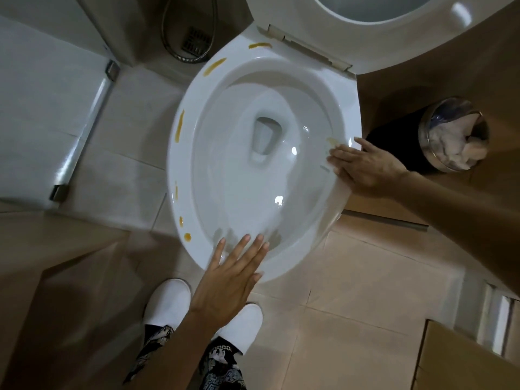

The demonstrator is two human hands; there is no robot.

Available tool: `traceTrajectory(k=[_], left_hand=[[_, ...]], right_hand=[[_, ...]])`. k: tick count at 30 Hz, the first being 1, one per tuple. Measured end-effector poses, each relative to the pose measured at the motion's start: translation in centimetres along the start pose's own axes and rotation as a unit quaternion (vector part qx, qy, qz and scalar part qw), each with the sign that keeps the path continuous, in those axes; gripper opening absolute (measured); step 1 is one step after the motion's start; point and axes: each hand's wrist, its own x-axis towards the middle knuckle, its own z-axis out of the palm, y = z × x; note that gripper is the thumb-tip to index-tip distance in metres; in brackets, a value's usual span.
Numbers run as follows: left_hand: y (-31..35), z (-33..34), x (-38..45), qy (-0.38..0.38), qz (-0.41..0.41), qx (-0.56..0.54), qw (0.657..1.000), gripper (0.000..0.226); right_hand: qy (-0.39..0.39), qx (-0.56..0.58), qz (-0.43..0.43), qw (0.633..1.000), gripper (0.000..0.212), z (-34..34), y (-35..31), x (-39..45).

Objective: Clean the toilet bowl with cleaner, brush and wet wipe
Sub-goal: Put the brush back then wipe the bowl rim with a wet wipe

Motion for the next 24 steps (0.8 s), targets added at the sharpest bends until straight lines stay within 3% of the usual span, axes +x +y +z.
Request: traceTrajectory(k=[6, 10, 15, 19, 20, 22, 24], left_hand=[[0.6, 0.0, -0.2, -0.002, -0.045, -0.01, 0.999, 0.053], [0.8, -0.1, -0.3, 0.003, -0.064, -0.027, 0.998, 0.053], [0.7, 0.0, -0.4, 0.002, -0.063, -0.029, 0.998, 0.053], [0.8, 0.0, -0.4, 0.003, -0.066, -0.033, 0.997, 0.053], [0.8, 0.0, -0.4, 0.003, -0.066, -0.033, 0.997, 0.053], [0.8, 0.0, -0.4, 0.004, -0.065, -0.034, 0.997, 0.053], [0.7, 0.1, -0.5, 0.004, -0.063, -0.035, 0.997, 0.053]], right_hand=[[-0.071, -0.028, 0.033, 0.997, 0.09, -0.9, 1.1, 2.2], [-0.096, -0.04, 0.028, 0.994, 0.073, -0.2, -1.2, 1.0], [-0.089, -0.011, -0.023, 0.996, 0.083, 0.5, -3.1, -1.0], [-0.131, -0.045, 0.024, 0.99, 0.082, -1.0, -1.5, 0.6], [-0.143, -0.051, 0.03, 0.988, 0.085, -1.1, -1.4, 0.9], [-0.15, -0.052, 0.033, 0.987, 0.111, -0.9, -1.5, 0.9], [-0.123, -0.027, 0.036, 0.991, 0.124, 0.1, -2.2, 0.1]])
